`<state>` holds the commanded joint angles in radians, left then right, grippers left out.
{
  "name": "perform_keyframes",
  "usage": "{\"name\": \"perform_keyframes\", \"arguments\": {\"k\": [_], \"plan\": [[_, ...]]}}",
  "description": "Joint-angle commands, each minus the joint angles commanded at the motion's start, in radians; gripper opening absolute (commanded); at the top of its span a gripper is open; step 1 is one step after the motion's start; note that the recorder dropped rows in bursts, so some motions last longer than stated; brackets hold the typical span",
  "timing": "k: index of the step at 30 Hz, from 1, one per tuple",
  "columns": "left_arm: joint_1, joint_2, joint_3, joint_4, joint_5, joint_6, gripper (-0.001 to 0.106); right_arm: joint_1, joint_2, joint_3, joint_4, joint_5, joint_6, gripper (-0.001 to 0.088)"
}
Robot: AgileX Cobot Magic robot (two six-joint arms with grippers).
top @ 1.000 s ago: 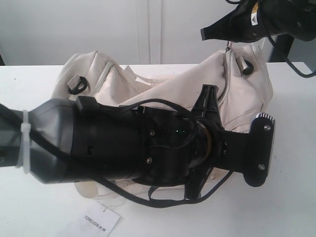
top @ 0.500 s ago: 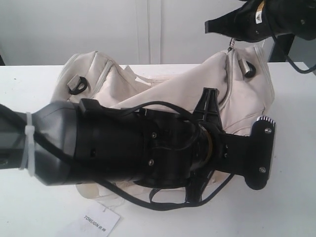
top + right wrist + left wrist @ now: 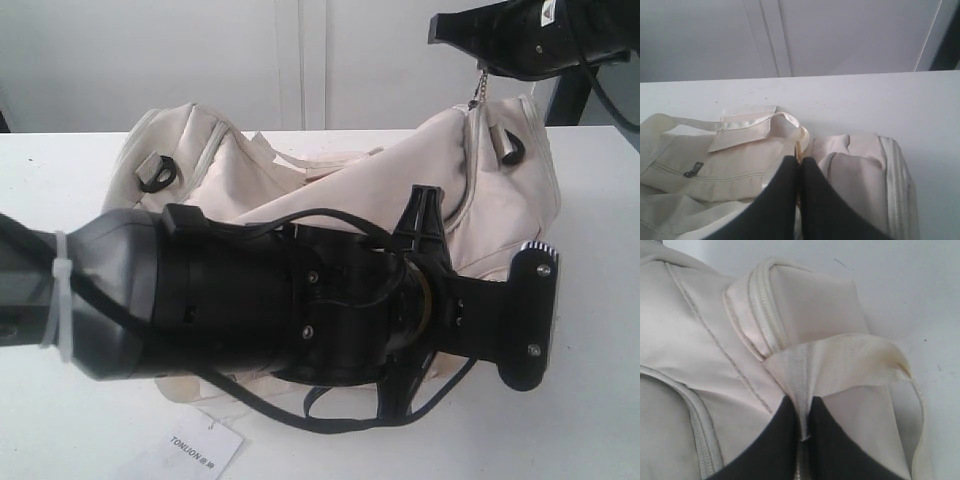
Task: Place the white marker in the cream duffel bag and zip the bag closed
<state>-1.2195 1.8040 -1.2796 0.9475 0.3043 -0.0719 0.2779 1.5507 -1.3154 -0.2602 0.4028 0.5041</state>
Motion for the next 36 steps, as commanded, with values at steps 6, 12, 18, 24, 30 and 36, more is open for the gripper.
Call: {"name": "perform_keyframes", "arguments": {"k": [6,12,18,24,30,36], "plan": [[0.0,0.0,0.0,0.0,0.0,0.0,0.0,0.0,0.0,0.0,0.186,0.035,-0.146,0.0],[0.0,0.0,0.0,0.0,0.0,0.0,0.0,0.0,0.0,0.0,0.245,0.098,-0.146,0.0],[0.0,0.0,0.0,0.0,0.0,0.0,0.0,0.0,0.0,0.0,0.426,0.127,-0.2,0.0],[0.0,0.0,0.0,0.0,0.0,-0.002,0.0,0.0,0.038,0.0,0.502,0.157,-0.238,0.0142],[0.0,0.0,0.0,0.0,0.0,-0.002,0.0,0.0,0.028,0.0,0.5,0.163,-0.238,0.029],[0.0,0.0,0.0,0.0,0.002,-0.002,0.0,0.0,-0.018,0.0,0.475,0.209,-0.238,0.029]]}}
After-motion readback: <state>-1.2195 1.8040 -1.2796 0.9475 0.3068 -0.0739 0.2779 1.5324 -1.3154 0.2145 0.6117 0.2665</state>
